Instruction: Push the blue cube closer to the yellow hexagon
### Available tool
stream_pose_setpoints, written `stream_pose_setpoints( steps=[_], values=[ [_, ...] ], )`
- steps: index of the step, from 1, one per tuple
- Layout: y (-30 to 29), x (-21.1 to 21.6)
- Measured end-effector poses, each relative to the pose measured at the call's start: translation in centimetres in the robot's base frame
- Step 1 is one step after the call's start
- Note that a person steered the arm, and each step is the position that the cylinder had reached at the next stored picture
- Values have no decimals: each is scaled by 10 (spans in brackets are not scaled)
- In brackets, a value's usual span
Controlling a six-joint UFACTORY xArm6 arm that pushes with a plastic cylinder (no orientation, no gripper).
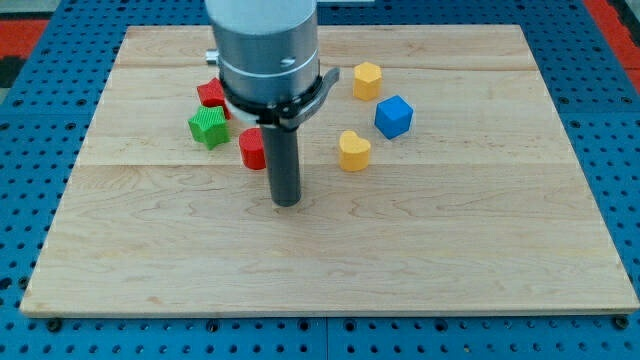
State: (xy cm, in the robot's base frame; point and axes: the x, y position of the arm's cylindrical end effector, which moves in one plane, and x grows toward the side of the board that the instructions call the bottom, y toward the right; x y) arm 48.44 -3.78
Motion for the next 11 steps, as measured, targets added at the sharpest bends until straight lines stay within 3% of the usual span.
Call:
stream_pose_setpoints(
  steps=[2, 4, 6, 8, 10, 11],
  values=[
    [28, -29],
    [46, 3],
    [46, 4],
    [56, 41],
    [200, 21],
    [181, 12]
  ],
)
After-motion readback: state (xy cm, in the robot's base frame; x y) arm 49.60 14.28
